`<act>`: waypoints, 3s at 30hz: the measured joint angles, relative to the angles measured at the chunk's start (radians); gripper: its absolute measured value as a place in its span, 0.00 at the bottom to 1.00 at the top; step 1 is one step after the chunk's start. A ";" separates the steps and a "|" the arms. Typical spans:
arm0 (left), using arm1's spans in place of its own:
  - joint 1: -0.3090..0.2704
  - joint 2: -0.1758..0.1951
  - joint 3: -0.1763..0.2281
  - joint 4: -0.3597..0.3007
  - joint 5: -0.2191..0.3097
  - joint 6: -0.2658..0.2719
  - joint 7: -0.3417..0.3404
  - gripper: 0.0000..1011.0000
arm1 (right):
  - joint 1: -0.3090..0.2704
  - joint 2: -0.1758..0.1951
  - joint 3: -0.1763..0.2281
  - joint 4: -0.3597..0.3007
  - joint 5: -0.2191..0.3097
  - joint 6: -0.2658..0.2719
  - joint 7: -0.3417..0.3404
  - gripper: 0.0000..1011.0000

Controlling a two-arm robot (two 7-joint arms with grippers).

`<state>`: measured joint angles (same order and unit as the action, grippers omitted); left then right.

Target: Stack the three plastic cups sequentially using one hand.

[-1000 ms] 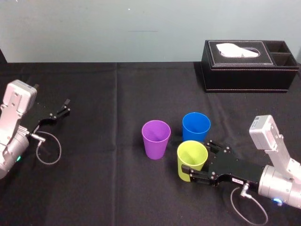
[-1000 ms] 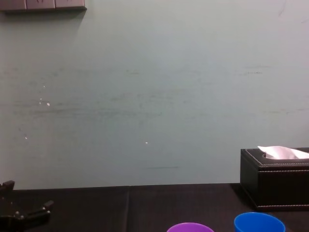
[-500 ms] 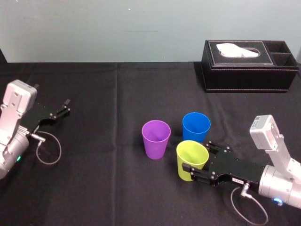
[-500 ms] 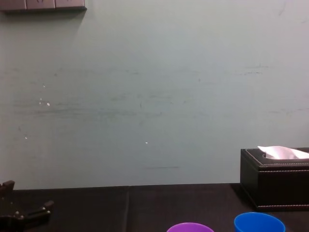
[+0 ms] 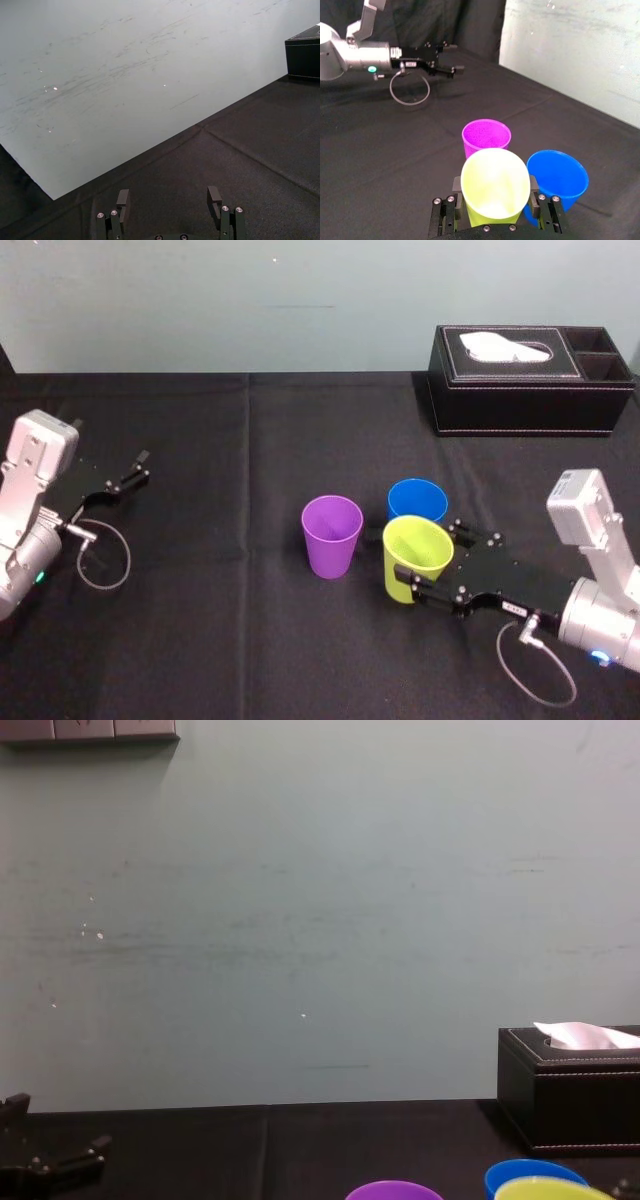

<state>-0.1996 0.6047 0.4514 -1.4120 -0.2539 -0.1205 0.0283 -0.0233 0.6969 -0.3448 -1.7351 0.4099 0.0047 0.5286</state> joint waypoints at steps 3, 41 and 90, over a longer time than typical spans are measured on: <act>0.000 0.000 0.000 0.000 0.000 0.000 0.000 1.00 | -0.014 0.006 0.020 -0.035 0.005 0.012 -0.014 0.73; 0.000 0.000 0.000 0.000 0.000 0.000 0.000 1.00 | 0.174 -0.094 -0.068 -0.058 0.017 0.140 -0.036 0.73; 0.000 0.000 0.000 0.000 0.000 0.000 0.000 1.00 | 0.261 -0.151 -0.151 0.069 -0.031 0.121 -0.012 0.73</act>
<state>-0.1995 0.6047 0.4514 -1.4120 -0.2539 -0.1205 0.0283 0.2379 0.5461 -0.4955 -1.6663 0.3787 0.1252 0.5169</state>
